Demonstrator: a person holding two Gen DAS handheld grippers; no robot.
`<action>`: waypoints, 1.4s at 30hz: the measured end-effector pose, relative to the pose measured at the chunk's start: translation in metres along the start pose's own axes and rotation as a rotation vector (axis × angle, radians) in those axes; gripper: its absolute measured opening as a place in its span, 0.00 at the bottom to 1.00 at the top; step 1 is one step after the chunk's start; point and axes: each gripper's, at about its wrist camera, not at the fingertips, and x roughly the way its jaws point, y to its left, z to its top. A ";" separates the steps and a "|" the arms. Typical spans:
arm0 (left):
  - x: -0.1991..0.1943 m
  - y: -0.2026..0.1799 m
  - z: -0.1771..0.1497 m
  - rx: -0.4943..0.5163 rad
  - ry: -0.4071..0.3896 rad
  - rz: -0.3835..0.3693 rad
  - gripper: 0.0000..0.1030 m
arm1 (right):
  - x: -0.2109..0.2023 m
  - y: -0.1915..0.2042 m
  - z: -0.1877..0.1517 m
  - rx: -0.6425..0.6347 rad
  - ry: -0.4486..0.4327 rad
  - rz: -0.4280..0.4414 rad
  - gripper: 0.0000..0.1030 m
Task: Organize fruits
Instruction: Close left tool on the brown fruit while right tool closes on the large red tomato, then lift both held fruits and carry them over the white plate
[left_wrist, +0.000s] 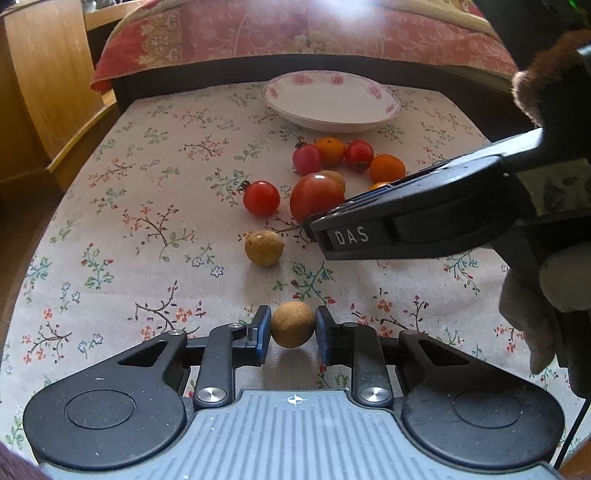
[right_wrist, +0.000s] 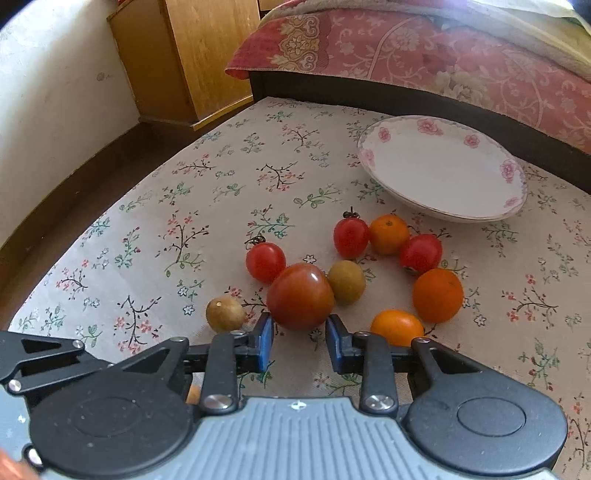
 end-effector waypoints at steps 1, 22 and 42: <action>0.000 0.000 0.001 0.001 -0.001 0.002 0.32 | -0.001 0.000 0.000 -0.003 -0.003 -0.003 0.32; 0.000 0.019 0.002 -0.049 0.015 0.014 0.32 | -0.011 -0.016 -0.004 0.054 -0.003 0.065 0.14; 0.000 0.022 -0.007 -0.033 0.028 -0.046 0.34 | 0.019 0.010 0.015 -0.175 0.017 0.100 0.43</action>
